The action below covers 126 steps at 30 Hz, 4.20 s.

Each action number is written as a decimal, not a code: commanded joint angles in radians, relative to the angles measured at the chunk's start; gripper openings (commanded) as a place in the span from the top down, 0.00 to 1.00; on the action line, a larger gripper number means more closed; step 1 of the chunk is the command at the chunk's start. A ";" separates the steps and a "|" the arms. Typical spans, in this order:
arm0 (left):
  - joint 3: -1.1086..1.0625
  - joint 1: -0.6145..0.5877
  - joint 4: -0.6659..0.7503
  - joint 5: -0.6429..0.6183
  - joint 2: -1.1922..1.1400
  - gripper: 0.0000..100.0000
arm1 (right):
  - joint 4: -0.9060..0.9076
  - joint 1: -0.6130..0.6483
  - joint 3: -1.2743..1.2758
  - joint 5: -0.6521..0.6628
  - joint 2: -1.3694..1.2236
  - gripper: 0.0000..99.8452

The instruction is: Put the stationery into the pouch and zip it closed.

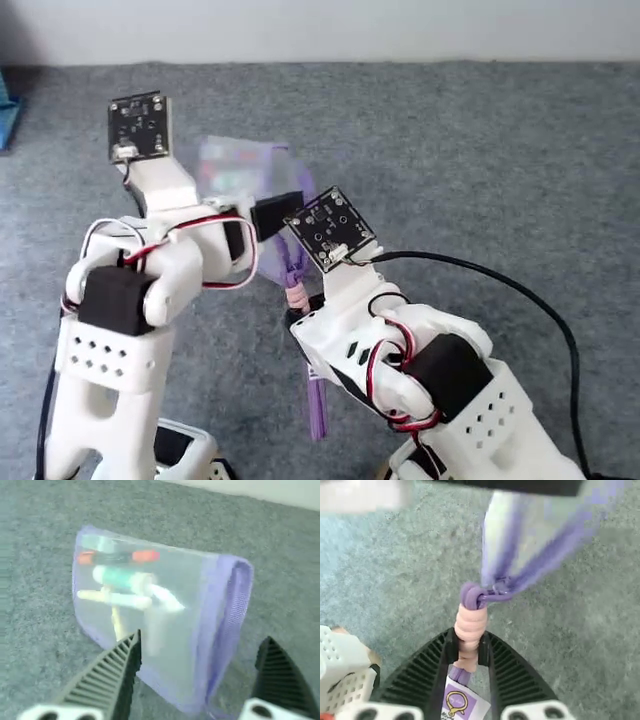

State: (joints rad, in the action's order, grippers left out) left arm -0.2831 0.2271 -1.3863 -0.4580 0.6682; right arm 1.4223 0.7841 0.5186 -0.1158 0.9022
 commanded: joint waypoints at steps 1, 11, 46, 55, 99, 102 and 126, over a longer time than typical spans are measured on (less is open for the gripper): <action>0.068 0.034 -0.011 0.000 0.018 0.65 | -0.007 -0.013 0.014 -0.009 0.025 0.99; 0.093 -0.143 -0.118 0.120 0.126 0.65 | -0.081 -0.225 -0.048 0.061 0.027 0.99; -0.341 -0.818 -0.011 0.141 0.425 0.65 | -0.033 0.130 0.201 -0.138 -0.561 0.77; -0.341 -0.819 -0.011 0.141 0.427 0.65 | -0.208 0.170 0.229 -0.135 -0.588 0.81; -0.433 -0.540 -0.089 0.430 0.427 0.65 | -0.151 -0.166 0.267 0.176 0.042 0.99; -0.427 -0.430 -0.089 0.445 0.427 0.65 | -0.159 -0.173 0.252 0.175 0.107 0.99; -0.661 -0.023 0.239 0.525 0.425 0.57 | -0.183 -0.174 0.032 0.310 0.148 0.99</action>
State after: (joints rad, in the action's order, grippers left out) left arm -0.9337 0.1995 -1.2375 0.0391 1.0810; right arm 1.2566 0.6183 0.6153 0.1680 1.0265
